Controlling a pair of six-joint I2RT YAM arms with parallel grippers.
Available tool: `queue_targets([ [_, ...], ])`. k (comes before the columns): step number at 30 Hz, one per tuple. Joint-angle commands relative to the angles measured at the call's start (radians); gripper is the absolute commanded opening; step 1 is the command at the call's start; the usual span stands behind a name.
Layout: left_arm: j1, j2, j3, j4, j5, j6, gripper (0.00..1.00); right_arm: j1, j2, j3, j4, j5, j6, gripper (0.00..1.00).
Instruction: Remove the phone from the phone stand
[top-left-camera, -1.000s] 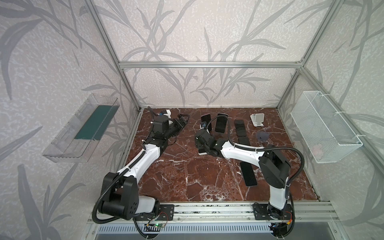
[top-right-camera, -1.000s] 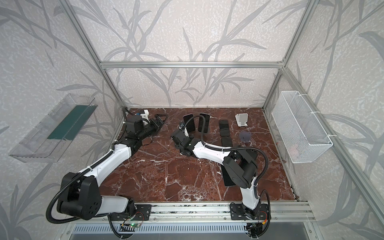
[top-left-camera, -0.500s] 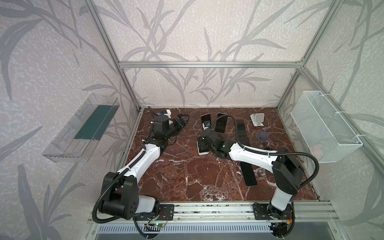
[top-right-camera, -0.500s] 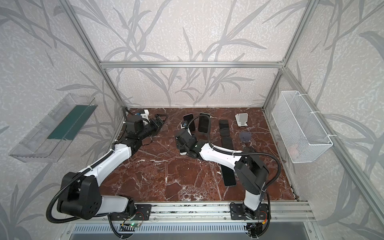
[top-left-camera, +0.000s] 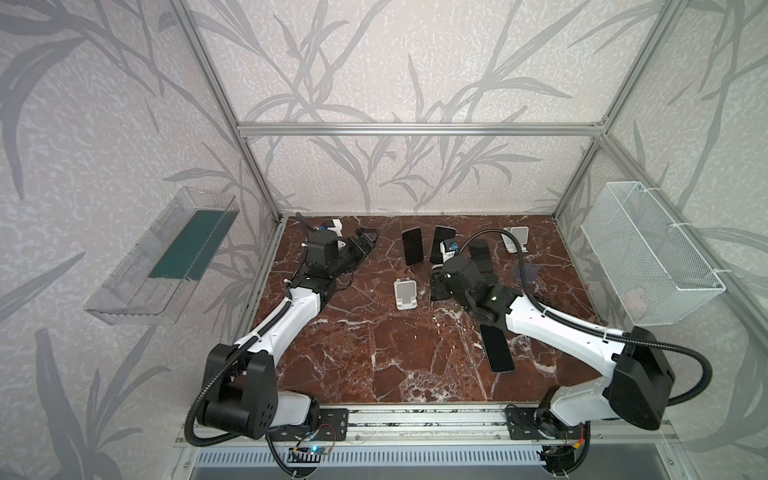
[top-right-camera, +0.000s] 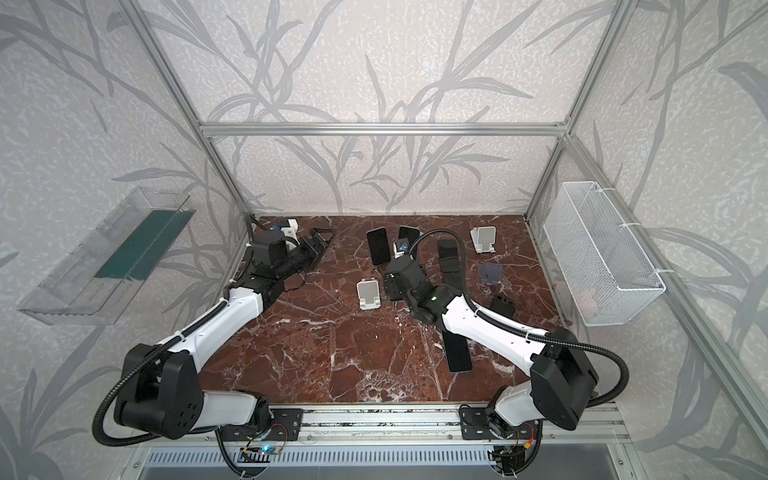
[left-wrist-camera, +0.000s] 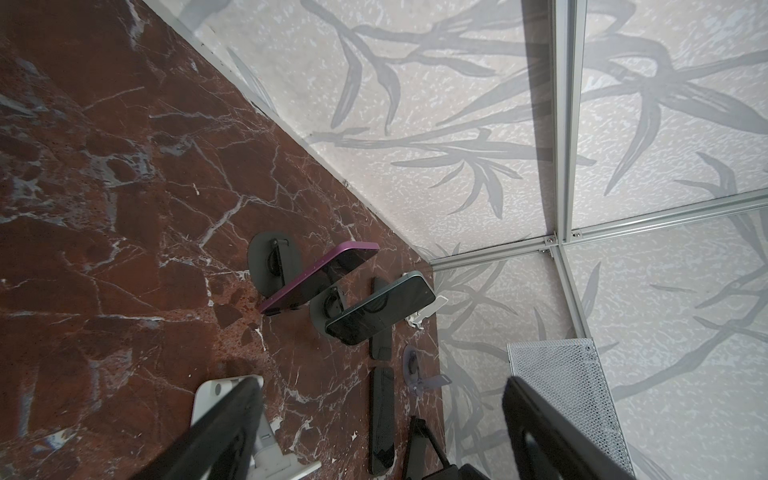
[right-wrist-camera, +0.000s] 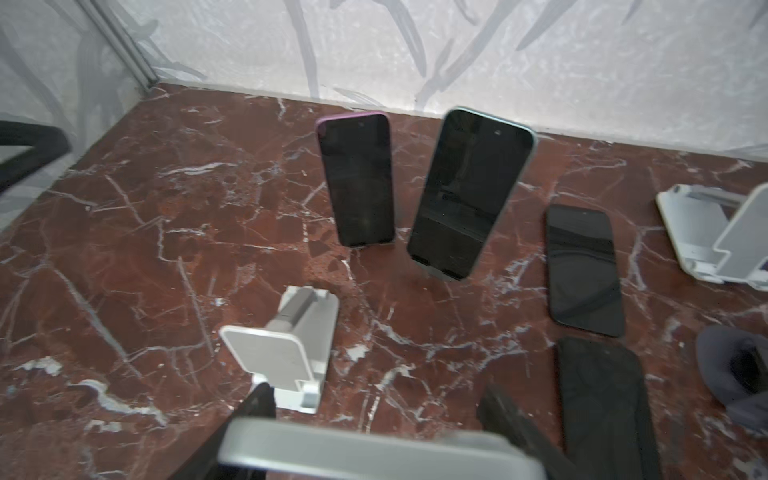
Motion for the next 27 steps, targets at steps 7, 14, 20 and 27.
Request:
queue_targets([
  [7,-0.003,0.008,0.020,0.024,-0.012,0.006,0.91,-0.204,0.026,-0.053,-0.024,-0.258,0.004,0.68],
  [14,-0.008,0.015,0.023,0.019,-0.013,0.010,0.91,-0.256,0.136,-0.009,-0.055,-0.351,-0.013,0.68],
  [20,-0.008,0.008,0.023,0.020,-0.014,0.010,0.90,-0.271,0.242,0.083,-0.151,-0.370,-0.053,0.68],
  [27,-0.008,0.009,0.024,0.020,-0.010,0.008,0.90,-0.299,0.320,0.112,-0.166,-0.380,-0.041,0.68],
])
